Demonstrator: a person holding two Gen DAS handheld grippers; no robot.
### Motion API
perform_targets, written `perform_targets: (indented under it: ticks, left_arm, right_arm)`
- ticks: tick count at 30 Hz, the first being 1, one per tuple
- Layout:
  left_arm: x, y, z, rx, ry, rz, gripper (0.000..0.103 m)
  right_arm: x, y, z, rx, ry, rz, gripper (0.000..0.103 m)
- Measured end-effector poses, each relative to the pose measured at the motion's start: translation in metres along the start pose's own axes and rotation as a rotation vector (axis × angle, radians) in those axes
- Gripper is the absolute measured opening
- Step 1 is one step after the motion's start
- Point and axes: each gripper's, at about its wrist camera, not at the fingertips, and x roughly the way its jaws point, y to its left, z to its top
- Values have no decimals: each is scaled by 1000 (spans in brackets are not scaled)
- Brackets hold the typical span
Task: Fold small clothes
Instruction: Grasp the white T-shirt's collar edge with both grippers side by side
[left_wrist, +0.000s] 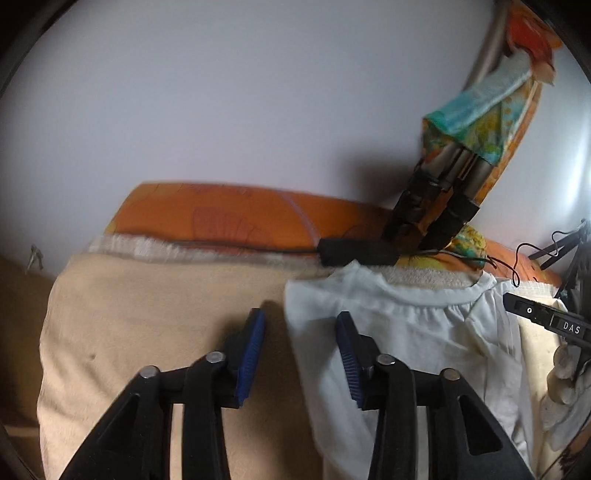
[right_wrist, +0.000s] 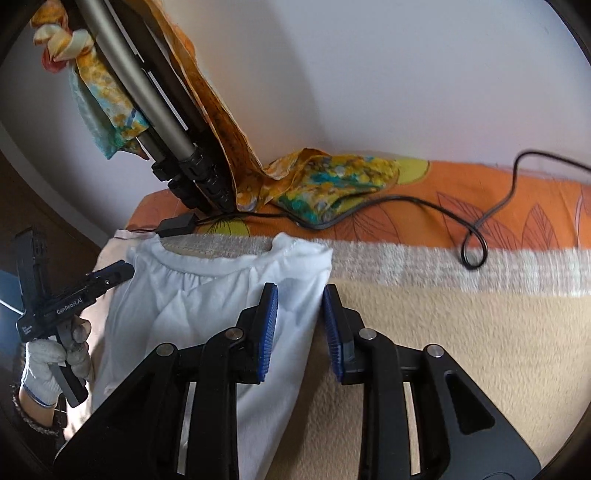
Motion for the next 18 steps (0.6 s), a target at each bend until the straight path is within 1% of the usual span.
perform_targets:
  ticks: [1,2,3,4,5,8,11,16,18]
  left_arm:
    - [4,-3,1,13,-2,4,25]
    - [6,-6,2,21,-5,11,15]
    - [8,-7,3,31,-4,7,8]
    - [8,-9,4,40,-5,-3,2]
    - [8,-12,5,50,-10,7,1]
    - [5,-12,8,48,-20,5,0]
    - [-5,-11,8,35,-42,-8,0]
    - [-23,-15,9,38,-77,-8,0]
    - [-38,-10,8,39,-91,-9,0]
  right_arm:
    - [2,2,2,-8,6,-10,27]
    - [4,5,3,-18,11,-21,27]
    - [6,9,5,-35,14,-33,26]
    - [8,13,6,-50,14,-40,22]
    - [9,15,6,-59,17,-43,14]
    - [7,17,6,-58,15,-50,7]
    - [1,14,5,-36,-5,-32,6]
    - [-20,17,3,-33,-51,-8,5]
    - [-29,20,2,-37,-65,-3,5]
